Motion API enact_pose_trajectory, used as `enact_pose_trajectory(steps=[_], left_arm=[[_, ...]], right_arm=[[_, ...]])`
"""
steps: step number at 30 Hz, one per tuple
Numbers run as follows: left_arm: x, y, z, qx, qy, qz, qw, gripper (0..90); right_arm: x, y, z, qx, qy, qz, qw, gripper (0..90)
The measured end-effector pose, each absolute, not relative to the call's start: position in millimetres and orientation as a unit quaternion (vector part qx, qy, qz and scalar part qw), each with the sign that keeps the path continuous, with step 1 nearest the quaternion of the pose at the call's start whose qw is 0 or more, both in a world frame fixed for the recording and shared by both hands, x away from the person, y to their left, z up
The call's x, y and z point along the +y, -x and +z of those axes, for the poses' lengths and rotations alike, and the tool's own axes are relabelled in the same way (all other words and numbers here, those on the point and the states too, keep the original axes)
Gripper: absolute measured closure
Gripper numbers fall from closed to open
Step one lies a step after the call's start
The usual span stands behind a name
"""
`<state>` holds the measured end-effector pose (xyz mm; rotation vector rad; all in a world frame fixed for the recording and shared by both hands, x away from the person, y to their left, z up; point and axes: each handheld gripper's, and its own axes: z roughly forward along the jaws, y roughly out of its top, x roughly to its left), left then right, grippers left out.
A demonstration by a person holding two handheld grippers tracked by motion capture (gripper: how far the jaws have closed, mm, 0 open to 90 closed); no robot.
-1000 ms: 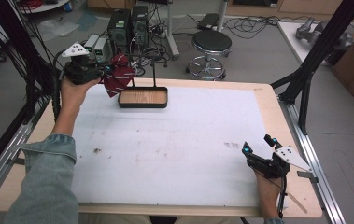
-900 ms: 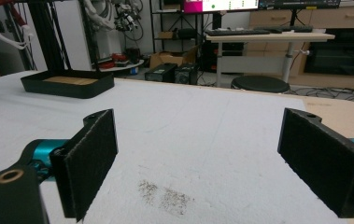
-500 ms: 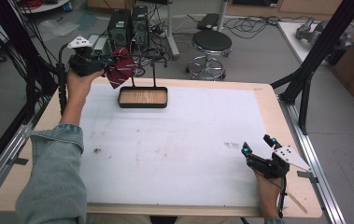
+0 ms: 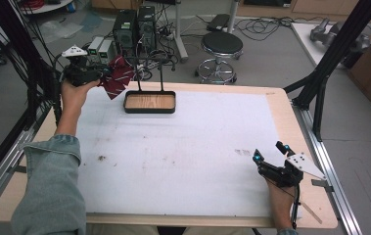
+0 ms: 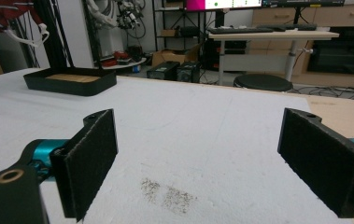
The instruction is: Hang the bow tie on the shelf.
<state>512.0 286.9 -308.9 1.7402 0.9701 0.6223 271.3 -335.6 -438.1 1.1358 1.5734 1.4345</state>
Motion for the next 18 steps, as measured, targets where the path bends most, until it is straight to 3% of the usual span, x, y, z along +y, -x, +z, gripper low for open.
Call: enact_pose_trajectory(steps=[18], left_arm=[[266.8,-527.3,-340.5,0.408,-0.735,0.265,0.473,75.0]], right_arm=[[-335.9,-272.2,-438.6,0.612,-0.440,0.553,0.355,11.2]])
